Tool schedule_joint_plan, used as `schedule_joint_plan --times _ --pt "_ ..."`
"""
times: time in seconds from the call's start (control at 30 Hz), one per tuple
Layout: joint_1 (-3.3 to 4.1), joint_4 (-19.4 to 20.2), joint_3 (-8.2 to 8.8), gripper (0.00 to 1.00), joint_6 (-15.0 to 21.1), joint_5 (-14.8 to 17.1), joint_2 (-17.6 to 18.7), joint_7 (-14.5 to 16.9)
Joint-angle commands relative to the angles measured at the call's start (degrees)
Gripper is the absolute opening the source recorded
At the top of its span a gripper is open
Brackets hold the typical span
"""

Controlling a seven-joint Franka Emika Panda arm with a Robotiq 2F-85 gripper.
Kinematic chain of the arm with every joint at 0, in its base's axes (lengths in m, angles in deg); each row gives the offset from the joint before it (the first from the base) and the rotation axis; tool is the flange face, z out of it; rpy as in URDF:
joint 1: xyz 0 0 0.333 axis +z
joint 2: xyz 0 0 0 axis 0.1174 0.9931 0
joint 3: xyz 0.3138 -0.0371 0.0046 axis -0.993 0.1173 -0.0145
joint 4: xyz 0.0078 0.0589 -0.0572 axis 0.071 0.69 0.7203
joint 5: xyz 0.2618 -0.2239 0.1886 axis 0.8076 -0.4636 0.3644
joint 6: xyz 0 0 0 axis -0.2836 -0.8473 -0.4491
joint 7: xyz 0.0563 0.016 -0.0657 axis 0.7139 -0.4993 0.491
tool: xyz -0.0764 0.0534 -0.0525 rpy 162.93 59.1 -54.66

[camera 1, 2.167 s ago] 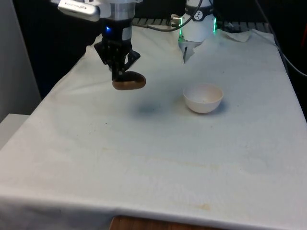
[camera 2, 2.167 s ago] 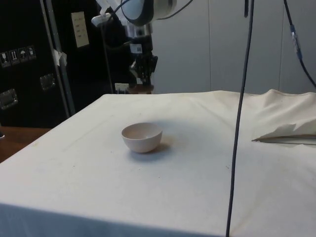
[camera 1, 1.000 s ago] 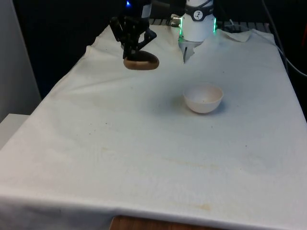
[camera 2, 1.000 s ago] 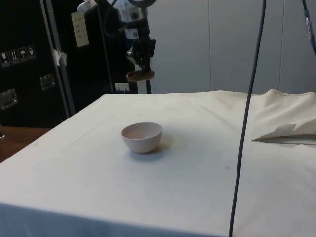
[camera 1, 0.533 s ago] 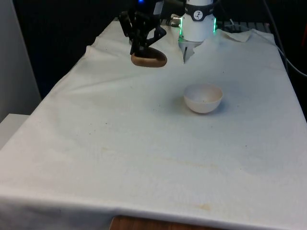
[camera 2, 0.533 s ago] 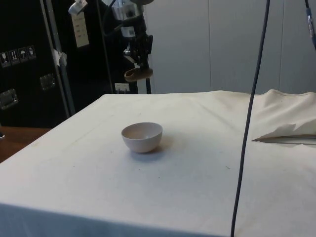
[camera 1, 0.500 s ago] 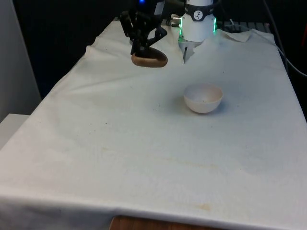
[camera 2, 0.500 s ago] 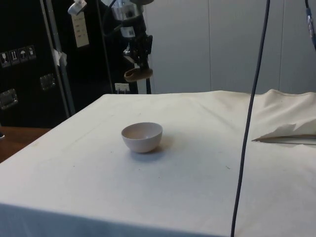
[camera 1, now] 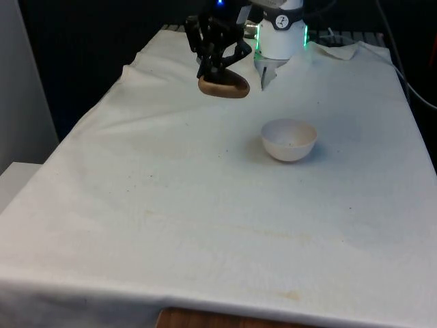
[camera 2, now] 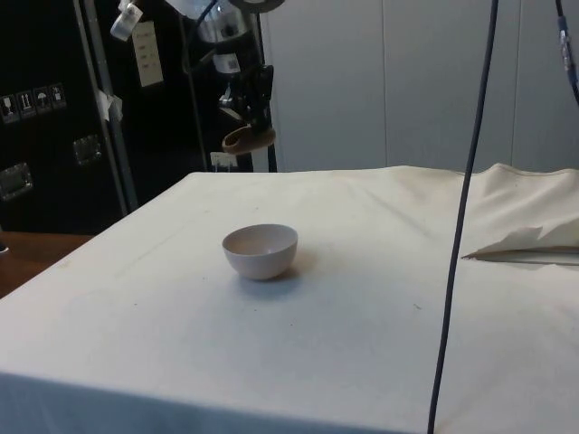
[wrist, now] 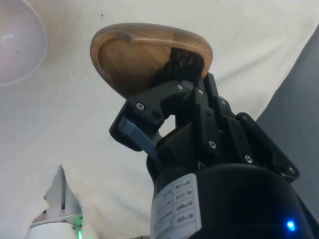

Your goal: Pour the coffee beans from the cup into the bowl.

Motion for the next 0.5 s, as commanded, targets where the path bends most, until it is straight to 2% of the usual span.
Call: schedule_joint_plan --times 0.0,0.07,0.27,0.3,0.33,0.47 --pt "0.06 0.0 -0.17 0.00 -0.1 -0.4 0.0 -0.3" --pt "0.40 0.5 -0.57 0.00 -1.0 -1.9 -0.9 -1.7" --pt "0.46 1.7 -1.72 0.00 -1.8 -4.1 -1.8 -3.5" --pt "0.06 1.1 -1.89 0.00 -1.9 -3.4 -1.4 -2.9" --pt "0.40 1.9 -1.95 0.00 -1.9 -4.5 -2.1 -3.8" --pt "0.34 3.1 -2.86 0.00 -2.1 -6.1 -2.8 -5.3"
